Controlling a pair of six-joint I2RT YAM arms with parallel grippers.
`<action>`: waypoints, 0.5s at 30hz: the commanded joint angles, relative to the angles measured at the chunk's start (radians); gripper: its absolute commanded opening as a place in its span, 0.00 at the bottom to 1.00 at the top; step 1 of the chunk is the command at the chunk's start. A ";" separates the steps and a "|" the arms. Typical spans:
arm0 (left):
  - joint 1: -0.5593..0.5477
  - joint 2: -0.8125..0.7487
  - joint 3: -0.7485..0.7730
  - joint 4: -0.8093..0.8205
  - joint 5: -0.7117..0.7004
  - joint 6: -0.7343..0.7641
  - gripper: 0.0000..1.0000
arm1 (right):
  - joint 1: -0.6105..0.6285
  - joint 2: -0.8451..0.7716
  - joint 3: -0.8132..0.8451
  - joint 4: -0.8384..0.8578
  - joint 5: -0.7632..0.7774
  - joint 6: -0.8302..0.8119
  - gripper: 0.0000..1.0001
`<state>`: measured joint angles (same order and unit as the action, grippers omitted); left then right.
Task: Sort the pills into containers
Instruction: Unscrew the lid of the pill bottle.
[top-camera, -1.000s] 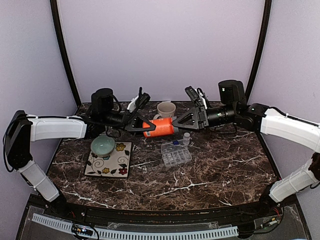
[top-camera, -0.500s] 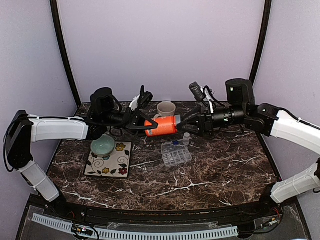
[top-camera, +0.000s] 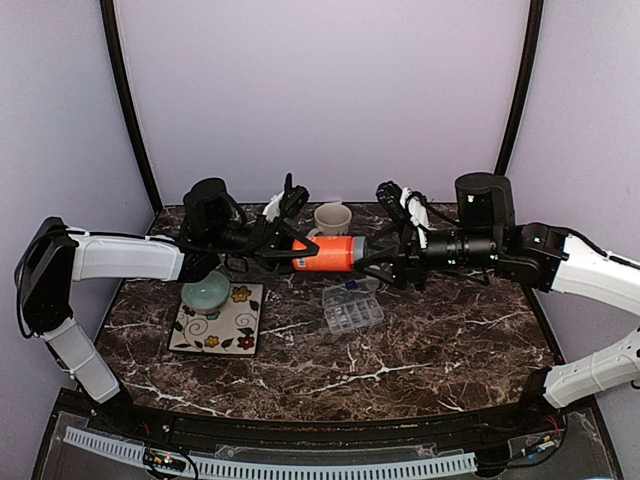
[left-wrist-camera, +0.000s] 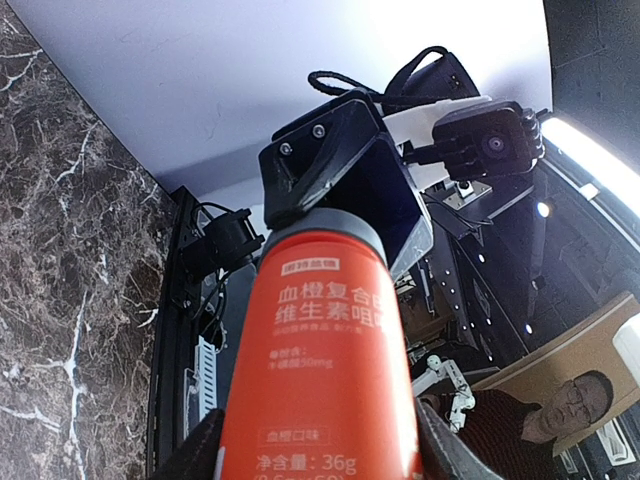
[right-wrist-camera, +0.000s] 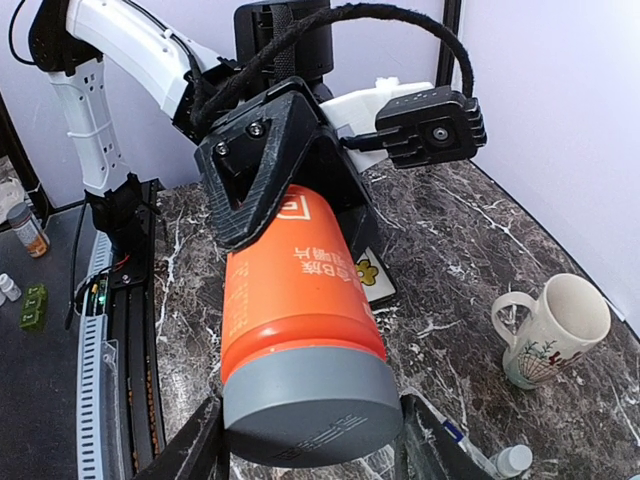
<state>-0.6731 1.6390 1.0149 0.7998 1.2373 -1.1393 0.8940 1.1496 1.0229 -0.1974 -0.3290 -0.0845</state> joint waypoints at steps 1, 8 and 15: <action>0.018 -0.050 0.005 0.141 0.095 -0.016 0.00 | -0.027 -0.017 -0.016 -0.090 0.214 -0.030 0.28; 0.018 -0.050 0.000 0.147 0.095 -0.009 0.00 | -0.027 -0.029 0.012 -0.098 0.194 0.010 0.73; 0.018 -0.050 -0.002 0.120 0.096 0.020 0.00 | -0.028 -0.054 0.023 -0.116 0.183 0.064 0.83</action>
<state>-0.6529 1.6394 1.0134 0.8799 1.3029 -1.1496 0.8696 1.1305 1.0233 -0.3073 -0.1654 -0.0643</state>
